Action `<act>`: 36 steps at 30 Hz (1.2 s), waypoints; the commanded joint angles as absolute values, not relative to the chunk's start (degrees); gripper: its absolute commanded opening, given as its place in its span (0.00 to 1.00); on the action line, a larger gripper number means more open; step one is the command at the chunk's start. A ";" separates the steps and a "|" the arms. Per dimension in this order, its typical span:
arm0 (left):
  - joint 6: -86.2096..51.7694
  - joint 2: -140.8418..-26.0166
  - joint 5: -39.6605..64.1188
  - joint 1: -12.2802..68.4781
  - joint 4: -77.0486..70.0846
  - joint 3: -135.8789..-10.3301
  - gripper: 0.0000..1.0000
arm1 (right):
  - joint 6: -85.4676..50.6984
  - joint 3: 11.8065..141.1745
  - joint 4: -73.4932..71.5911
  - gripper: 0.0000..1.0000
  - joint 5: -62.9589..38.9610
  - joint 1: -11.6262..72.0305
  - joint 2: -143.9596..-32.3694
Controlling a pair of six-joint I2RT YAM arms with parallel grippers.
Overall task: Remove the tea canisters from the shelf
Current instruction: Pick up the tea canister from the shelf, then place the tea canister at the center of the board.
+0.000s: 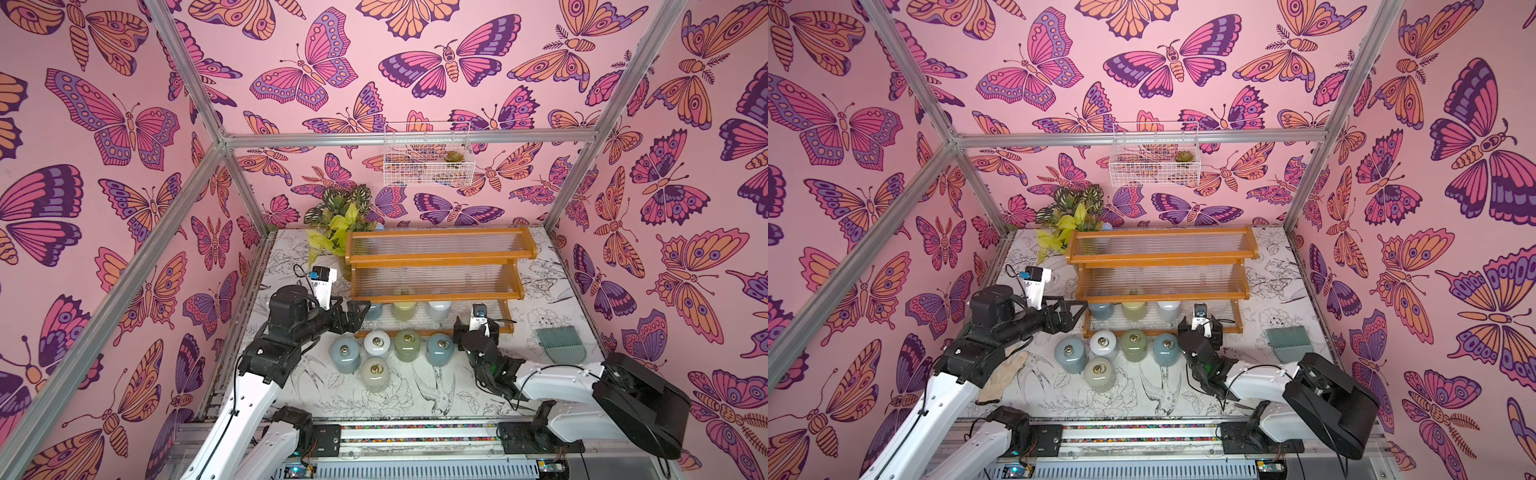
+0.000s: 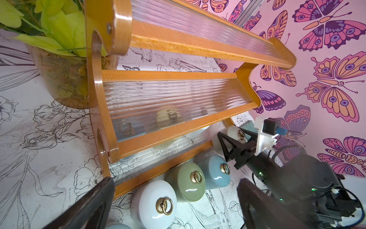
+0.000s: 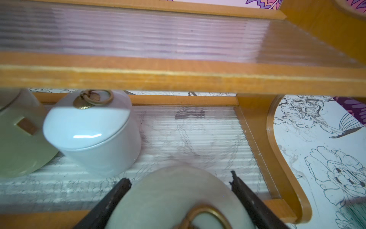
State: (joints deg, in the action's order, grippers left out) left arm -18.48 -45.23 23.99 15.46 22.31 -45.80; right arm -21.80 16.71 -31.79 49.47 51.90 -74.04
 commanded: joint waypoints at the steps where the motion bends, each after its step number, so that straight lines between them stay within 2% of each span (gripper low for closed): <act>1: -17.85 -45.19 24.05 15.79 20.70 -45.00 1.00 | -24.90 16.74 -28.41 0.55 55.32 55.17 -71.43; 11: -18.15 -44.98 24.50 15.82 19.49 -44.19 1.00 | -36.98 17.03 -16.41 0.56 59.40 61.53 -70.02; 25: -18.72 -44.47 24.84 15.77 19.29 -44.01 1.00 | -38.34 19.23 -24.11 0.60 57.80 67.79 -83.53; 30: -18.81 -44.59 24.75 15.79 19.31 -44.40 1.00 | -39.61 20.88 -23.80 0.65 58.20 70.22 -85.94; 36: -18.90 -44.95 24.55 15.76 19.31 -44.67 1.00 | -44.64 21.46 -17.82 0.81 60.66 70.60 -84.46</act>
